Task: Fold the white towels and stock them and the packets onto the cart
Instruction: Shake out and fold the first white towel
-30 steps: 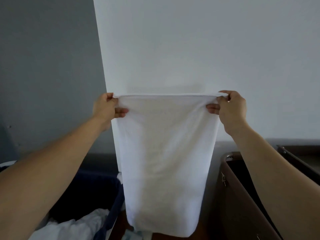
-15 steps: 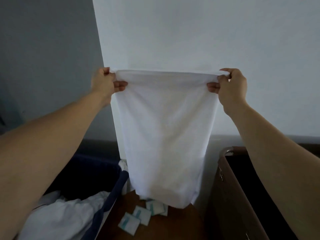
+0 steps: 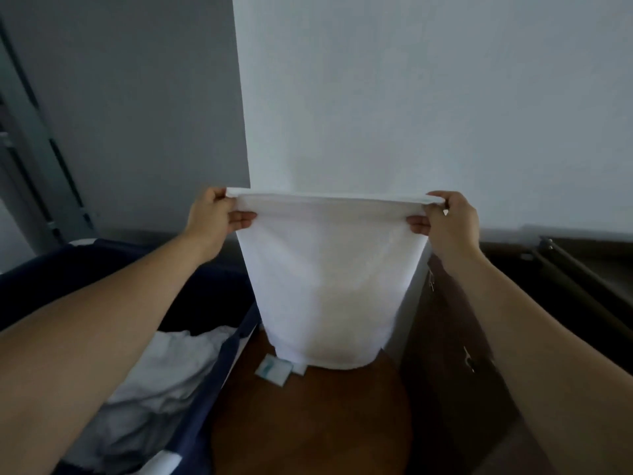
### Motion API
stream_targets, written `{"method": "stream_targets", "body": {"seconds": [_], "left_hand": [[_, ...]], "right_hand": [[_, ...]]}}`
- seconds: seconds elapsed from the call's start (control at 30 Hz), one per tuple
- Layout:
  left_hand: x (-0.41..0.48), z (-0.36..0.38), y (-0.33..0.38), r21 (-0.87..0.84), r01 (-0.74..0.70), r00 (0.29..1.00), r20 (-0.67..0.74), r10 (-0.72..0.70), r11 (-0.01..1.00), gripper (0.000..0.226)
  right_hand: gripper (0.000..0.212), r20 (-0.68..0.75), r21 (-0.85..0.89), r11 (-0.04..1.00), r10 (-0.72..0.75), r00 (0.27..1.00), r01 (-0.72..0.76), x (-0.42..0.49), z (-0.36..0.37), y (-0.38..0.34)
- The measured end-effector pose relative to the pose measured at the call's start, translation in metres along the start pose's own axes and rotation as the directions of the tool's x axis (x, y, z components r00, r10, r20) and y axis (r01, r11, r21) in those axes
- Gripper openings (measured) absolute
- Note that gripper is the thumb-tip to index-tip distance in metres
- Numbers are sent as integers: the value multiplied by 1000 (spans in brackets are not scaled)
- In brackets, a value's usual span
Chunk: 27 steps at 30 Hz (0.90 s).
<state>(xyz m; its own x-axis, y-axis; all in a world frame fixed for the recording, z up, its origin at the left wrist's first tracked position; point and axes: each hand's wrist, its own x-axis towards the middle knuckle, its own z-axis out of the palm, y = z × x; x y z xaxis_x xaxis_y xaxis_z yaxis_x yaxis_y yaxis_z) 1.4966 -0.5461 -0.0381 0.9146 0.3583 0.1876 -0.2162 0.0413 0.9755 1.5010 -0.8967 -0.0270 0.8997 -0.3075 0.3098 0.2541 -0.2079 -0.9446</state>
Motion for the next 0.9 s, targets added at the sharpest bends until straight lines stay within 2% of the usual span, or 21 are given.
{"method": "stream_targets", "body": {"seconds": [0.2, 0.33, 0.47, 0.7, 0.9], "left_hand": [[-113, -63, -53, 51, 171, 983, 63, -174, 984, 19], [-183, -100, -92, 79, 287, 951, 93, -294, 955, 11], [-230, -128, -126, 114, 380, 915, 101, -392, 918, 16], [-262, -150, -176, 245, 473, 855, 104, -509, 846, 19], [-235, -135, -202, 397, 457, 855, 51, -517, 796, 21]], "right_hand": [[15, 3, -105, 984, 147, 989, -146, -133, -18, 33], [20, 10, -214, 940, 272, 962, -264, -207, -34, 60], [15, 25, -257, 903, 363, 932, -345, -263, -45, 82], [15, 58, -325, 834, 488, 871, -445, -303, -59, 123], [14, 52, -419, 798, 497, 866, -433, -282, -48, 155]]}}
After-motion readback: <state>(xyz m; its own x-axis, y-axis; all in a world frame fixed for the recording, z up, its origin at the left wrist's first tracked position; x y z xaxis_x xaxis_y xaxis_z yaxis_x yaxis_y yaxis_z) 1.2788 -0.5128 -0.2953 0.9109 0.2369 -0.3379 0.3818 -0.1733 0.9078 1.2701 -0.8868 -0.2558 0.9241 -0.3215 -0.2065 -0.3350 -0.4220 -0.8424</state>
